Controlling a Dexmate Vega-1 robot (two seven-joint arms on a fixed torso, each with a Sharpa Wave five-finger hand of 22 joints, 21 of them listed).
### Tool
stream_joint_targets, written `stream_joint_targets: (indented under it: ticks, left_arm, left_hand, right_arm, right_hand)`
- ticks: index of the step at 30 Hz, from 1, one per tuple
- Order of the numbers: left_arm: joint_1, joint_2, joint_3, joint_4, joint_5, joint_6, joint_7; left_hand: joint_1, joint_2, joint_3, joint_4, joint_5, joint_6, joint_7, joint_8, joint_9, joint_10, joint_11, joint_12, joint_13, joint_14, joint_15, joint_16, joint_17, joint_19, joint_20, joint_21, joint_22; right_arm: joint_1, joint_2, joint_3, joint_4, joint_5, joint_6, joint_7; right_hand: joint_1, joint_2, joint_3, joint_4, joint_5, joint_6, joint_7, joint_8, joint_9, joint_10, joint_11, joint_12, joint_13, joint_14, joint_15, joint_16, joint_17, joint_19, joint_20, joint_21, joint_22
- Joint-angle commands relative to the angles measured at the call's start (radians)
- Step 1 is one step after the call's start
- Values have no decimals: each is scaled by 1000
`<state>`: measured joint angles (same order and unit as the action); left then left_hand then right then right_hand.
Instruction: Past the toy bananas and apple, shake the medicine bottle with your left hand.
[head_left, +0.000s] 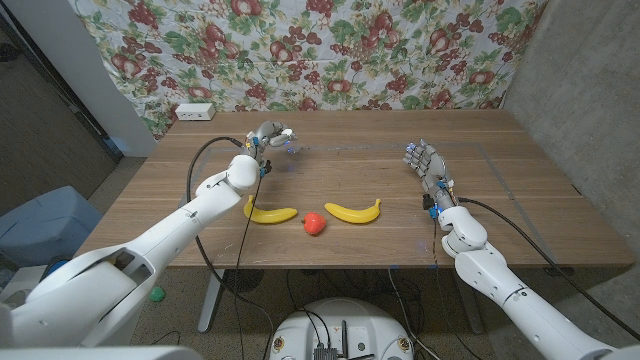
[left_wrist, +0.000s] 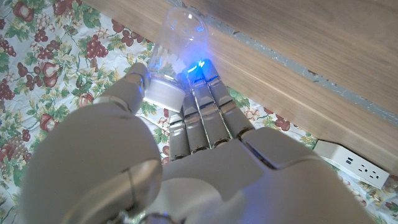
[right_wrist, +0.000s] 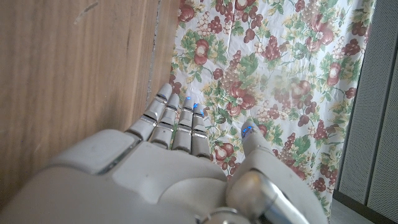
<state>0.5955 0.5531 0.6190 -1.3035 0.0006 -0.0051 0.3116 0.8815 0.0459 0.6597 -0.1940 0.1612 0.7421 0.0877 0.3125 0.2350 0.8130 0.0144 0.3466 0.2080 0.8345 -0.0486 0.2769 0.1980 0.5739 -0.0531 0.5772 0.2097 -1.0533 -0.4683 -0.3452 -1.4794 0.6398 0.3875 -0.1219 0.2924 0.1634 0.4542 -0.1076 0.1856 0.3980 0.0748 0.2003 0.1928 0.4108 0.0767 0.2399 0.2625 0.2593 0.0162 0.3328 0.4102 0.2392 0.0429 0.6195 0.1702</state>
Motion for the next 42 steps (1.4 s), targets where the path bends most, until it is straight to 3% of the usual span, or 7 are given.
stream_joint_targets:
  ticks: [1,42]
  left_arm:
    - [23,7,-20,-32,-22,-14,-4]
    - [99,17,-105,-106,-164,-61,-42]
  left_hand:
    - [126,132,10,14,8,131,-39,0,5,205,-195,6,4,64,-188,4,3,6,-68,6,0]
    - [142,133,-6,18,10,141,-32,-11,9,217,-188,2,6,79,-186,-4,1,3,-72,29,-3]
  right_arm:
    - [-7,-3,2,-10,-2,0,-4]
    - [3,0,-6,-13,-21,-6,-18]
  right_hand:
    - [-10,0,1,-5,4,12,0,4,3,8,4,2,5,6,-1,4,4,4,-2,-6,4]
    - [-10,1,2,-6,5,11,-1,4,3,9,5,1,6,6,-2,4,4,9,-3,-19,4]
